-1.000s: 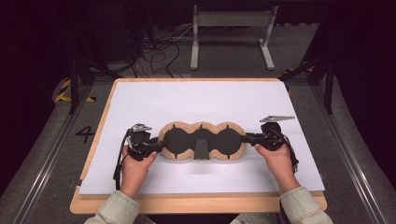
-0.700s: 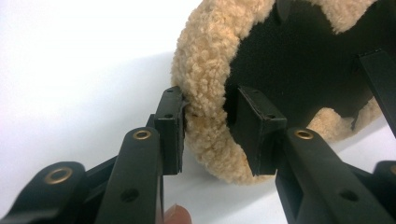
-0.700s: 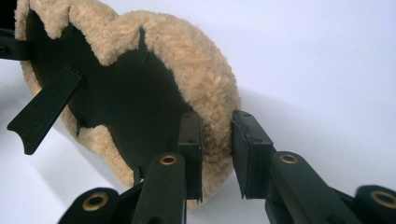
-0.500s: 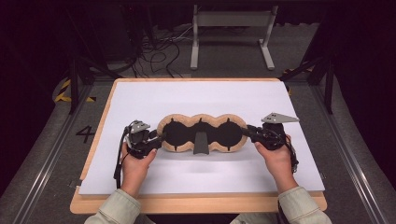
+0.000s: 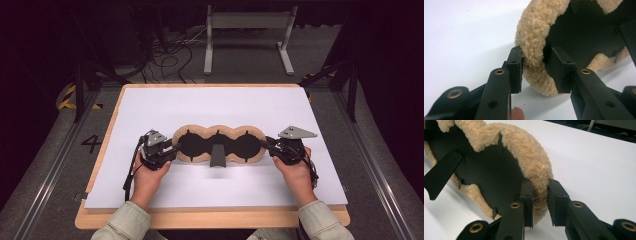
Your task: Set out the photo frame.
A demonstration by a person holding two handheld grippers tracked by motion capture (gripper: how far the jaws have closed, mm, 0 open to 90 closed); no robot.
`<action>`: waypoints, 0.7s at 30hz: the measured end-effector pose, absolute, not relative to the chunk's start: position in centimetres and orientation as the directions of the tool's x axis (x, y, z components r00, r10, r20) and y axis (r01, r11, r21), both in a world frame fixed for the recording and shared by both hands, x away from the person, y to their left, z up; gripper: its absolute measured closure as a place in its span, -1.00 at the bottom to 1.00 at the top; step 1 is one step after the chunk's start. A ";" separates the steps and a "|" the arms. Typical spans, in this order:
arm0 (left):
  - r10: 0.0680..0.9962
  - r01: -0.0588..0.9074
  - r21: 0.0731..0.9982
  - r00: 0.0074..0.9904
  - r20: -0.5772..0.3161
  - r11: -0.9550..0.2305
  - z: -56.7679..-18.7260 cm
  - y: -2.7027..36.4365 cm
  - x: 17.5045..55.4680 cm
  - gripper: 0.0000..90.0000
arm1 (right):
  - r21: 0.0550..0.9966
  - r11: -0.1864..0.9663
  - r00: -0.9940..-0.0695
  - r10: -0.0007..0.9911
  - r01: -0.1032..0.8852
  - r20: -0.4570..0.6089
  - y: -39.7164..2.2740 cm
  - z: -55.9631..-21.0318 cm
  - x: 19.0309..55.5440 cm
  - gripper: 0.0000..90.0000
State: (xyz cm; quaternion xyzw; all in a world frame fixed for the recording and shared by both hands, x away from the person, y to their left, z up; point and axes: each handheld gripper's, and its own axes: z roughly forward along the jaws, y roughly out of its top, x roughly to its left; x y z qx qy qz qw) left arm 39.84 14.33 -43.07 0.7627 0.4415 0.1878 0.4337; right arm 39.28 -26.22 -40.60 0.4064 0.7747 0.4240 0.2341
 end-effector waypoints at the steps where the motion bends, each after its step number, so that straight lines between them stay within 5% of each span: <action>1: 0.837 0.508 0.827 0.540 -0.089 -0.240 -43.0 14.3 39.7 0.42 | 0.847 0.310 -0.560 0.828 0.431 -0.018 -26.2 -40.6 39.3 0.68; 21: 0.775 0.484 0.809 0.630 -0.055 -0.335 -41.9 15.4 36.7 0.41 | 0.813 0.402 -0.679 0.734 0.422 -0.011 -27.4 -39.6 35.7 0.66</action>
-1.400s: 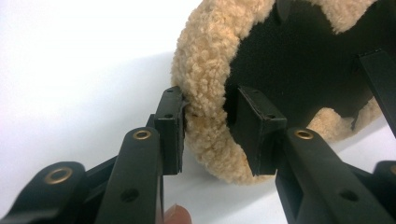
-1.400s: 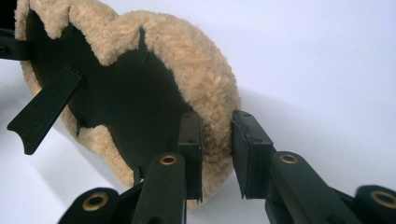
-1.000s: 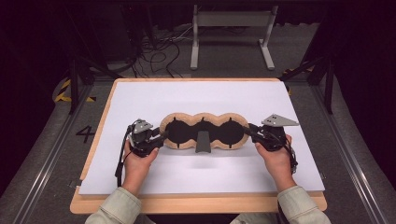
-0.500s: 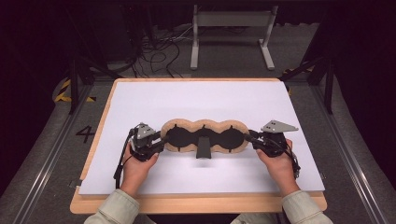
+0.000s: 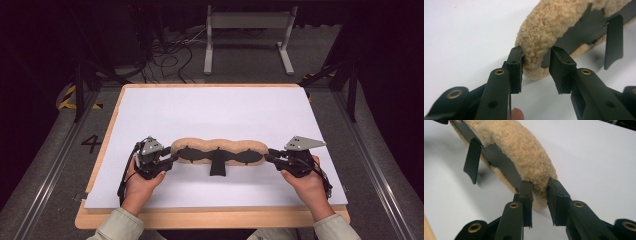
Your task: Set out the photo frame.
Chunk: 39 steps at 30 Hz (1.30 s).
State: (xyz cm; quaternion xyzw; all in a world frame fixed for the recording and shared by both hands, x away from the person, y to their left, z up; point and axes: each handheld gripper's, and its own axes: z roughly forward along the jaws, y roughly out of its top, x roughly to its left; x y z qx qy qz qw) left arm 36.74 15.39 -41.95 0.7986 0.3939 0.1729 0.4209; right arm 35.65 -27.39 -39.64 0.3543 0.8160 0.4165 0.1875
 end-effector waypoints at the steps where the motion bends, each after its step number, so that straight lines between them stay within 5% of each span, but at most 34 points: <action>1: 0.771 0.484 0.808 0.635 -0.059 -0.336 -42.0 15.5 36.6 0.41 | 0.808 0.408 -0.685 0.729 0.425 -0.008 -27.4 -39.6 35.4 0.67; 20: 0.726 0.474 0.824 0.678 -0.116 -0.311 -42.1 17.1 35.8 0.40 | 0.781 0.451 -0.769 0.637 0.432 0.058 -28.3 -38.5 34.2 0.64; 24: 0.743 0.453 0.825 0.666 -0.063 -0.337 -41.9 17.1 35.0 0.50 | 0.785 0.446 -0.764 0.643 0.430 0.053 -28.6 -38.2 34.2 0.66; 39: 0.684 0.473 0.784 0.724 -0.087 -0.402 -41.6 16.2 34.3 0.92 | 0.781 0.411 -0.720 0.691 0.470 0.069 -29.8 -38.7 34.9 0.83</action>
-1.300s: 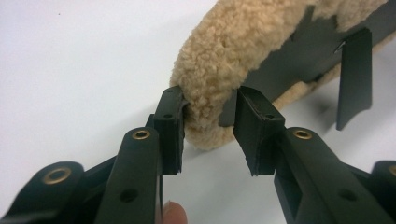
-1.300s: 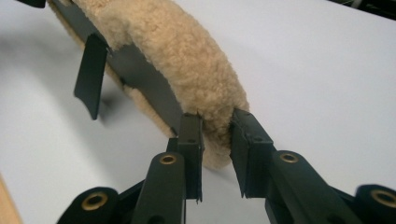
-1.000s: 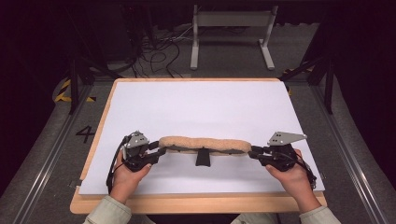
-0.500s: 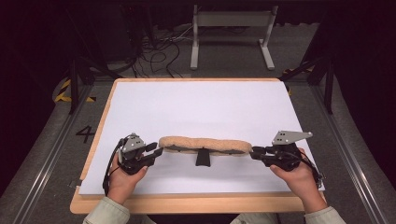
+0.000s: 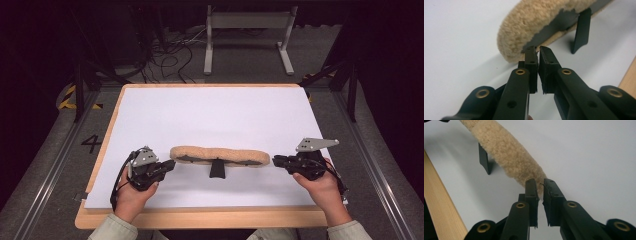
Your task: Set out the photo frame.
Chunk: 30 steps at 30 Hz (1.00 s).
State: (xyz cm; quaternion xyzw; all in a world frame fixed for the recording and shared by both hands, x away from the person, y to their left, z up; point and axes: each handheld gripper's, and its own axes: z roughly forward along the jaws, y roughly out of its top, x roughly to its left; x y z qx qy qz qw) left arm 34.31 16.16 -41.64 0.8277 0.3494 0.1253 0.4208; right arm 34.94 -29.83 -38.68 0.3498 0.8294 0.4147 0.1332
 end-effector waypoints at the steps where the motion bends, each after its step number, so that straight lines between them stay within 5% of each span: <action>1: 0.676 0.472 0.774 0.733 -0.079 -0.421 -41.8 16.0 34.4 0.93 | 0.780 0.412 -0.719 0.691 0.470 0.069 -29.8 -38.7 35.0 0.84; 14: 0.675 0.531 0.670 0.735 -0.061 -0.518 -43.2 14.4 35.9 1.00 | 0.764 0.419 -0.708 0.703 0.490 0.069 -29.6 -39.6 35.9 0.89; 30: 0.718 0.565 0.656 0.694 -0.049 -0.501 -44.4 12.9 37.4 1.00 | 0.776 0.378 -0.657 0.752 0.504 0.061 -29.6 -40.3 36.8 0.97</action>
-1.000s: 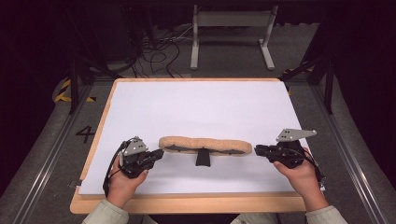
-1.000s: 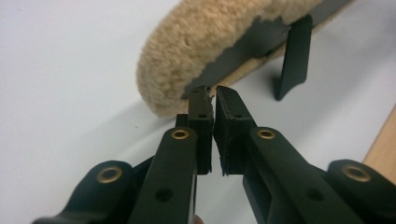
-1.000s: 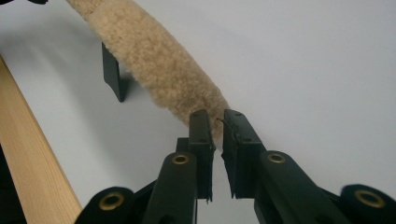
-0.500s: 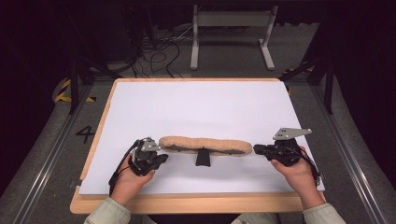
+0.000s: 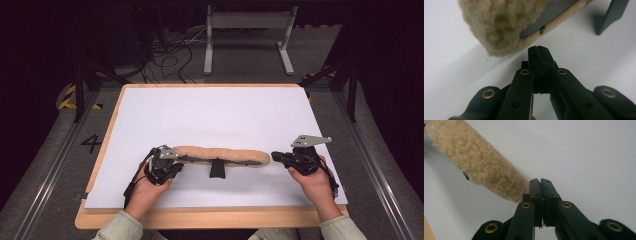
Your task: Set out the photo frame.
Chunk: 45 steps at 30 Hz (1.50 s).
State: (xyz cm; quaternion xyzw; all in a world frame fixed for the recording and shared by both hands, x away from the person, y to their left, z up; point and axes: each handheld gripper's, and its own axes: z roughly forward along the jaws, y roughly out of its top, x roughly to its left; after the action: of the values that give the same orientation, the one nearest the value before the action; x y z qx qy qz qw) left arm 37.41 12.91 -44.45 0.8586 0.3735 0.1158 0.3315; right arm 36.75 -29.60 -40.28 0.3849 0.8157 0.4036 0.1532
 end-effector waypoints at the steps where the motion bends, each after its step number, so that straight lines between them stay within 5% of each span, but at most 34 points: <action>1: 0.720 0.570 0.652 0.692 -0.053 -0.500 -44.5 12.9 37.5 1.00 | 0.780 0.370 -0.650 0.757 0.504 0.061 -29.6 -40.2 36.7 0.97; 8: 0.721 0.561 0.645 0.693 -0.024 -0.518 -44.7 12.6 37.3 1.00 | 0.813 0.302 -0.633 0.767 0.497 0.102 -29.9 -39.9 37.5 0.98; 45: 0.803 0.615 0.688 0.590 -0.079 -0.385 -44.5 13.6 41.2 1.00 | 0.754 0.464 -0.741 0.670 0.465 0.046 -26.9 -39.9 34.5 1.00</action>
State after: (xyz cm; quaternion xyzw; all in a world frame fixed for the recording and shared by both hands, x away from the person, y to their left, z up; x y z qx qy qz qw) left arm 41.20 13.57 -44.53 0.8211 0.4319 0.1349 0.3478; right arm 34.45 -26.91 -39.95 0.3355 0.8456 0.3945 0.1295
